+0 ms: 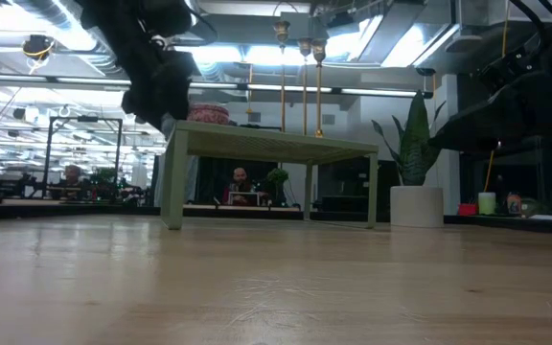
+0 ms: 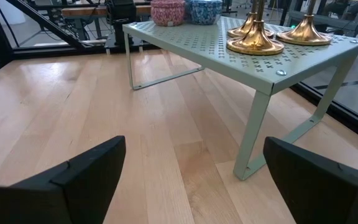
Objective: Pick & Place candle stick holders
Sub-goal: Put the light blue scented candle on the shelf
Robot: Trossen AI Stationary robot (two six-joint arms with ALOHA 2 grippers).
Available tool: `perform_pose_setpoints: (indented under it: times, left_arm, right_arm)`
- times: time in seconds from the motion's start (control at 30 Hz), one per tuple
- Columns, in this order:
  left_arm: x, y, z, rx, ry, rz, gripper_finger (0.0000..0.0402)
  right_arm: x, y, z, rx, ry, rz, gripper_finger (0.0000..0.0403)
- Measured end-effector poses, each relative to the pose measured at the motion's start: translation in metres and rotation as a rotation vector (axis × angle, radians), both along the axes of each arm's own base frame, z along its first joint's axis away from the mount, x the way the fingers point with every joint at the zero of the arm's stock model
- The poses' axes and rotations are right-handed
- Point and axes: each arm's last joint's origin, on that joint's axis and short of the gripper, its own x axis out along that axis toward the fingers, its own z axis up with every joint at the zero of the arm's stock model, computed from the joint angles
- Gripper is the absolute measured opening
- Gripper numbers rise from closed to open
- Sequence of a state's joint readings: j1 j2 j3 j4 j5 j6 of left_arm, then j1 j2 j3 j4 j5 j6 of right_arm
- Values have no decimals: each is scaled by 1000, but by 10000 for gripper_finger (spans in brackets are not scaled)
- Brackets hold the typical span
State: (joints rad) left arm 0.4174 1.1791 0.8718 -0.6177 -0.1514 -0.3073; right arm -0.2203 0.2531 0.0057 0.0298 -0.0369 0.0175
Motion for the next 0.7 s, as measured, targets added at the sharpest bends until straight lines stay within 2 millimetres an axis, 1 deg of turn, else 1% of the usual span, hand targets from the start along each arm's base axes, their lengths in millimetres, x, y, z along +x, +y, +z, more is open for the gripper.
perform_pose_setpoints:
  times: [0.17,0.27,0.37,0.43,0.6,0.7]
  left_arm:
    - [6,5,-1,5,-25,2,297]
    - [8,8,6,12,-19,-18,297]
    - [12,13,18,42,-46,-27,297]
    - [15,16,21,45,-40,-29,300]
    - [20,19,21,31,-15,-29,316]
    - [21,19,14,5,29,-25,316]
  right_arm:
    - [0,0,0,0,0,0,385]
    - [0,0,0,0,0,0,385]
    - [0,0,0,0,0,0,385]
    - [0,0,0,0,0,0,385]
    - [0,0,0,0,0,0,385]
    - [0,0,0,0,0,0,385]
